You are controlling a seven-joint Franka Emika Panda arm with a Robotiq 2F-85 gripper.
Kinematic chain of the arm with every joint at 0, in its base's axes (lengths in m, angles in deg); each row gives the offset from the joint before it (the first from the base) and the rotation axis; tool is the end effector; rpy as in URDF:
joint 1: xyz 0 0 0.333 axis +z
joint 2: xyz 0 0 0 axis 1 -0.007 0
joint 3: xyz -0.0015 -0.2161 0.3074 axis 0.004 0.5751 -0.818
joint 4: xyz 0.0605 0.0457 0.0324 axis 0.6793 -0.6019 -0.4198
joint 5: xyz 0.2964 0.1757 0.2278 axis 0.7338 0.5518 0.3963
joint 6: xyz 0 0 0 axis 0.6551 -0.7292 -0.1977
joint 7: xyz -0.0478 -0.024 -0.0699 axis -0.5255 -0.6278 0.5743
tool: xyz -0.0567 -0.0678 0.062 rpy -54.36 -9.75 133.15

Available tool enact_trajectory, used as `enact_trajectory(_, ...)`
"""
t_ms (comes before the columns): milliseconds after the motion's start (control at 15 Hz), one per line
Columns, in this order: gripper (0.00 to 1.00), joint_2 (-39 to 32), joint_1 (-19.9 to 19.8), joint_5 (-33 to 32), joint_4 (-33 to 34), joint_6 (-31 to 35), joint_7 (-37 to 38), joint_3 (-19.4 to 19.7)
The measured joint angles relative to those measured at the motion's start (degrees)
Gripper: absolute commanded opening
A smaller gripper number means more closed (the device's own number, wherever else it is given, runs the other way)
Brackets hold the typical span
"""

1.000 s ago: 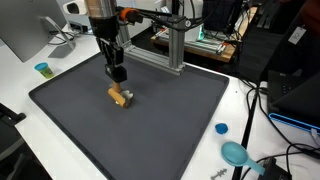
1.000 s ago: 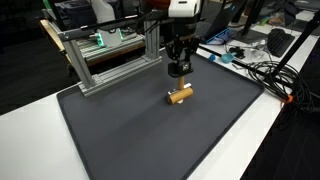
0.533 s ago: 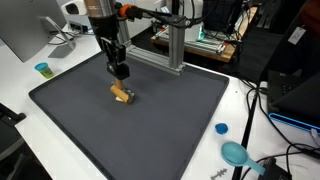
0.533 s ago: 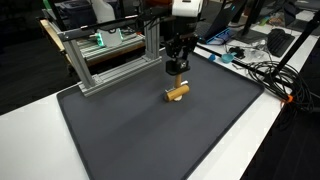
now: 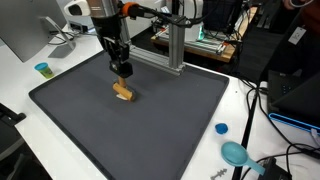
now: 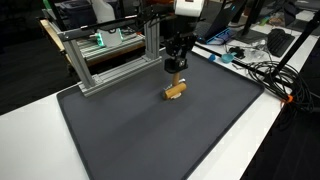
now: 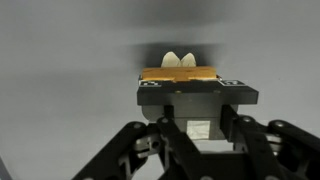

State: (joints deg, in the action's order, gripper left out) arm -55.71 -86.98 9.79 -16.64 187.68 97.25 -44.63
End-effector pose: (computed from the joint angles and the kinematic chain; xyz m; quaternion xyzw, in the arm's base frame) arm 0.6721 0.0039 0.3717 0.9979 -0.0500 0.0118 0.0405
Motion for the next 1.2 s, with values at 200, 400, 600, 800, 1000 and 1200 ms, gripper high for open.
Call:
enact_trajectory(200,0.21,0.0,0.3,-0.5,0.3,-1.7,0.0,0.0)
enact_trajectory(400,0.21,-0.1,0.4,-0.5,0.4,-4.6,0.0,0.0)
enact_trajectory(600,0.21,-0.8,0.3,-0.3,0.6,-9.7,0.0,0.0)
enact_trajectory(800,0.21,-0.9,0.3,-0.3,0.8,-12.8,-0.2,-0.1)
enact_trajectory(1000,0.21,-0.4,-0.8,0.7,0.3,-10.5,-6.2,-0.5)
enact_trajectory(1200,0.21,2.1,-2.7,2.0,0.0,-5.8,-13.9,-1.0)
